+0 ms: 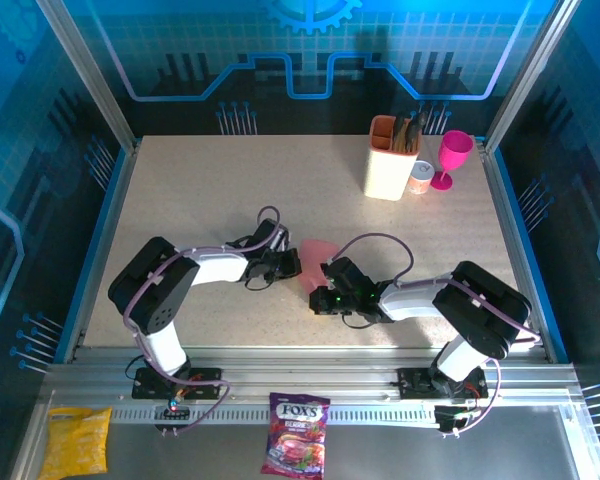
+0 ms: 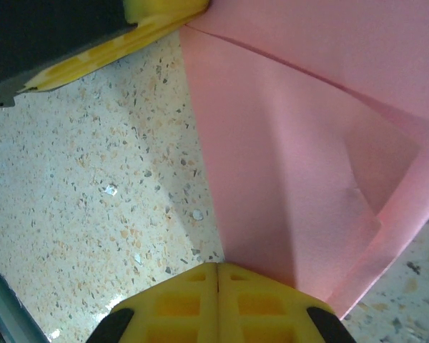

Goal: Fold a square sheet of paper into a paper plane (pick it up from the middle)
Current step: Third fold the triangle at the center of the table.

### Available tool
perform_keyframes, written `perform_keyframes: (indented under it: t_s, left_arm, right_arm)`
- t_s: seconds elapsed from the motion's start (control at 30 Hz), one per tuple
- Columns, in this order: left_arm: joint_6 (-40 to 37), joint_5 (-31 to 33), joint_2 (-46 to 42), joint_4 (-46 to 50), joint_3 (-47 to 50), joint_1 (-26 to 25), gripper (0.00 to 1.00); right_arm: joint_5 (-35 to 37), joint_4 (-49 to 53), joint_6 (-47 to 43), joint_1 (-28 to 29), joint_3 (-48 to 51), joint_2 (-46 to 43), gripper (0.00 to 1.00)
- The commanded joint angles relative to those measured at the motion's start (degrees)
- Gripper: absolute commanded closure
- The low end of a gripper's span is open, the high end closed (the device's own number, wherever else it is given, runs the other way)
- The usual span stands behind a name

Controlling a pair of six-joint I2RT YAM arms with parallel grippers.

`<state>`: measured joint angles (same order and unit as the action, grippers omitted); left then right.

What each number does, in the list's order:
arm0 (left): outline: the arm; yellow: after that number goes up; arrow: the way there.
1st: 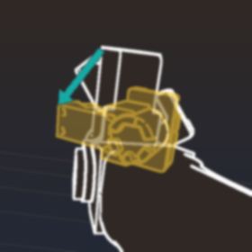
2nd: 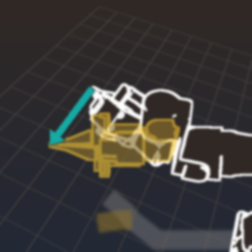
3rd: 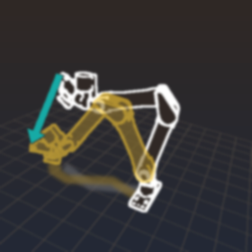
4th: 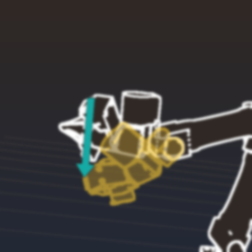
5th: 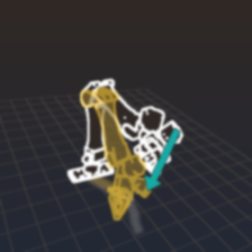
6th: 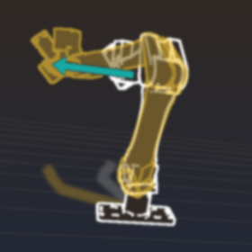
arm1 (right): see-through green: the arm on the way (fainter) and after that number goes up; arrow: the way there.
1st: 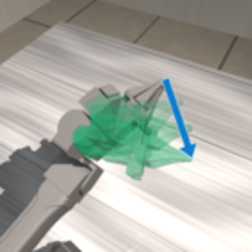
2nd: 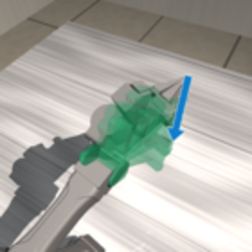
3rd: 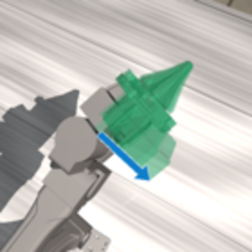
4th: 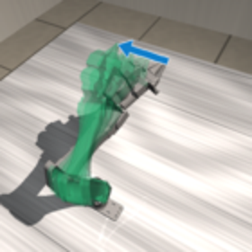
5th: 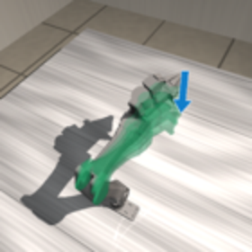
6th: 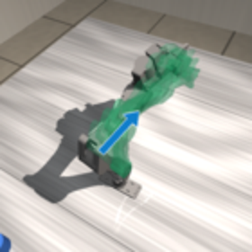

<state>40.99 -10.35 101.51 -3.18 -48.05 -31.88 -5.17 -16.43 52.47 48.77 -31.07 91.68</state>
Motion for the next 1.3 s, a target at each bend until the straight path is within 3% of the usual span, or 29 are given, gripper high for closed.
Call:
perform_keyframes:
  t_s: [0.0,0.13,0.27,0.5,0.77,0.93,1.27]
  left_arm:
    - [-1.94,5.03,3.46,2.34,-1.82,4.37,1.00]
    - [-2.98,5.10,2.46,3.63,-2.78,6.90,1.00]
    - [-4.83,4.57,-3.31,5.81,-1.78,6.01,1.00]
    - [-4.84,3.22,-11.95,5.82,1.39,-2.16,0.99]
    - [-5.83,-1.41,-2.47,2.33,-2.72,-4.86,0.94]
    - [-7.59,0.38,3.60,4.26,-5.46,-4.85,1.00]
    - [-6.69,5.69,6.15,6.07,-4.88,-4.70,1.00]
  right_arm:
    - [1.27,13.71,0.95,0.97,4.00,3.42,1.00]
    - [1.06,13.80,0.33,0.94,4.02,2.85,1.00]
    - [-0.47,13.76,-1.73,0.77,3.28,3.11,1.00]
    - [-3.29,13.85,-6.11,0.25,1.44,3.63,1.00]
    - [-5.16,14.02,-8.70,-0.50,0.06,4.79,1.00]
    - [-6.51,15.00,-9.84,-0.96,-0.19,3.35,1.00]
    - [-6.17,28.00,-10.41,-2.66,2.79,-13.08,1.00]
